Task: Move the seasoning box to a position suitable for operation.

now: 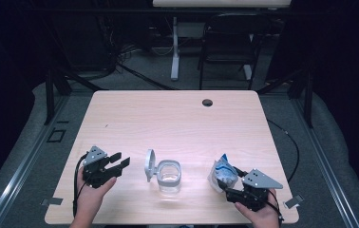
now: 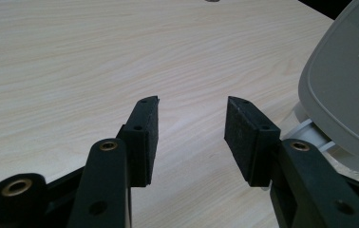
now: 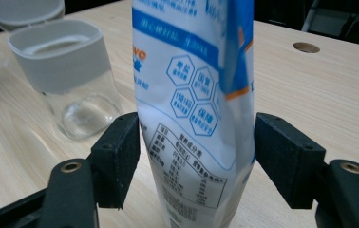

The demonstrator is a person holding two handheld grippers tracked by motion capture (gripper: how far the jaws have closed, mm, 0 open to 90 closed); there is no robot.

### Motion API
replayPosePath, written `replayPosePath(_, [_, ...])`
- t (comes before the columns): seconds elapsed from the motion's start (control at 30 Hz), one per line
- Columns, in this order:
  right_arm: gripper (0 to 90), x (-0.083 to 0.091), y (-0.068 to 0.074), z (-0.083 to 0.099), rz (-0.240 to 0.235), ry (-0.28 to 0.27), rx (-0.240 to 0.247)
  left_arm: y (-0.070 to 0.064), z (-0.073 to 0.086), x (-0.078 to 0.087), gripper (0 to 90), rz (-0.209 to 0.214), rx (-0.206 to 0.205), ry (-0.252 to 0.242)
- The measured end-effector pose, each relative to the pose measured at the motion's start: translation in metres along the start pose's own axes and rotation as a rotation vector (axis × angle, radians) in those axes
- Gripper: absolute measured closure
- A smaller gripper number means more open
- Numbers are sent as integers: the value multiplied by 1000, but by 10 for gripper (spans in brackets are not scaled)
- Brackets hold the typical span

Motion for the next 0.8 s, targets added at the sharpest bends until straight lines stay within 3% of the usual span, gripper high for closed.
replayPosePath(0.8, [335, -18, -4, 25, 38, 61, 21, 1, 0, 1, 554, 1, 3, -1])
Point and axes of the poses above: each handheld gripper's, and its own axes: x roughly backward along the jaws, z roughly out of its underside, y roughly to its left, the point moved 8 cm from there along -x, roughly forward along the jaws, and after that the axes turned 11 degrees about -x, right-handed, at the moved point
